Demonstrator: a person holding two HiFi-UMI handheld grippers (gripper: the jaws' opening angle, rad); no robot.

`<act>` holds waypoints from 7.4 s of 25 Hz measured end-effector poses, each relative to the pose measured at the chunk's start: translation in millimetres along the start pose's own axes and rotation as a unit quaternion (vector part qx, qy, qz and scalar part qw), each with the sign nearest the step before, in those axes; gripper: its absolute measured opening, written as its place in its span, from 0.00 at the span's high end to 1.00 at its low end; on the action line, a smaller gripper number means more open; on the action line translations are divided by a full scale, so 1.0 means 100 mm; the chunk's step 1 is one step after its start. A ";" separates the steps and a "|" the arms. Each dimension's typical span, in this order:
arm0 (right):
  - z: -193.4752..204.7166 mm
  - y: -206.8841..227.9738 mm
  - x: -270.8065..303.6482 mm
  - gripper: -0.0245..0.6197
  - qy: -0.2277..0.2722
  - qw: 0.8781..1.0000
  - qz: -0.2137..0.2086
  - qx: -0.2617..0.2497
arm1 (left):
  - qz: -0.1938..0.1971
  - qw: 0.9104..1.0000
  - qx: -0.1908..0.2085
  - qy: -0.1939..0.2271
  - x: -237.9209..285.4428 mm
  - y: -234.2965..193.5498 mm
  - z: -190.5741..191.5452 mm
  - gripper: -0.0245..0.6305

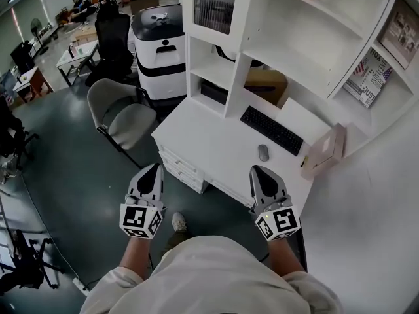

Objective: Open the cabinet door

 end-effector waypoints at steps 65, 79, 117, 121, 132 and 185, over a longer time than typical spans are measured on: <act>-0.09 1.16 1.47 0.95 0.036 0.997 0.069 0.022 | 0.089 0.989 0.110 0.054 2.92 -0.55 -1.43 0.59; -0.06 1.32 1.11 0.95 0.037 0.992 0.117 0.029 | 0.112 0.970 0.202 0.079 3.55 -0.40 -2.10 0.59; 0.14 1.78 0.48 0.95 0.031 0.975 0.215 0.056 | 0.111 0.891 0.431 0.091 4.97 0.28 -3.34 0.62; 0.15 1.81 0.44 0.95 0.032 0.974 0.219 0.058 | 0.106 0.888 0.438 0.090 5.04 0.32 -3.40 0.63; 0.20 1.88 0.33 0.95 0.032 0.970 0.231 0.063 | 0.094 0.880 0.455 0.096 5.15 0.39 -3.53 0.71; 0.18 1.73 0.66 0.95 0.028 0.984 0.166 0.064 | 0.178 0.892 0.408 0.083 4.29 -0.06 -3.67 0.86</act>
Point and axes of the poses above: the fingertips, and each gripper's own axes: x forward along the fingers, y to its right, z out of its underside, the point moved 8 cm from there along -x, backward along the fingers, and after that the axes turned 1 degree about z, right-handed, at the moved point
